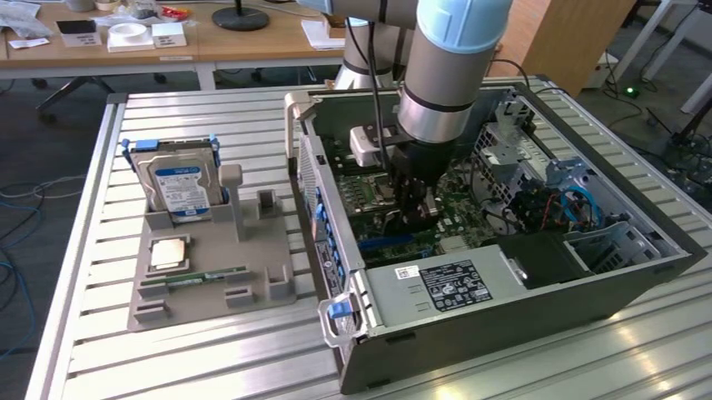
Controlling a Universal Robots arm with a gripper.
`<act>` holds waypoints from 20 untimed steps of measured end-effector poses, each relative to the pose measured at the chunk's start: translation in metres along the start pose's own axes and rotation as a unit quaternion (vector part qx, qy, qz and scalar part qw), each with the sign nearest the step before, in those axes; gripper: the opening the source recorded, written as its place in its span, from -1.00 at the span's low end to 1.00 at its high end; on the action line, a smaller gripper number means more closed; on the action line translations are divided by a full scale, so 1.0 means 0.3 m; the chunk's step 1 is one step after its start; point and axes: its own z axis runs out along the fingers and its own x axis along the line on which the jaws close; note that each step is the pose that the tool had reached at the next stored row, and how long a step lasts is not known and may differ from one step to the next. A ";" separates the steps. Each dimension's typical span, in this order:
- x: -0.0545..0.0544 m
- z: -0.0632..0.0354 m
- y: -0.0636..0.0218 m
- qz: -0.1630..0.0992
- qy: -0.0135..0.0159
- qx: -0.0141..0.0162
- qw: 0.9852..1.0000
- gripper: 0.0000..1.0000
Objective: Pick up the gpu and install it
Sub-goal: 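Insert the gpu into the slot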
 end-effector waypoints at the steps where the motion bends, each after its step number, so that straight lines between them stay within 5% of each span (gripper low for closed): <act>1: 0.000 0.000 0.000 0.000 0.000 0.001 1.000 -0.47; 20: -0.005 0.000 0.012 0.000 0.000 0.001 1.000 -0.47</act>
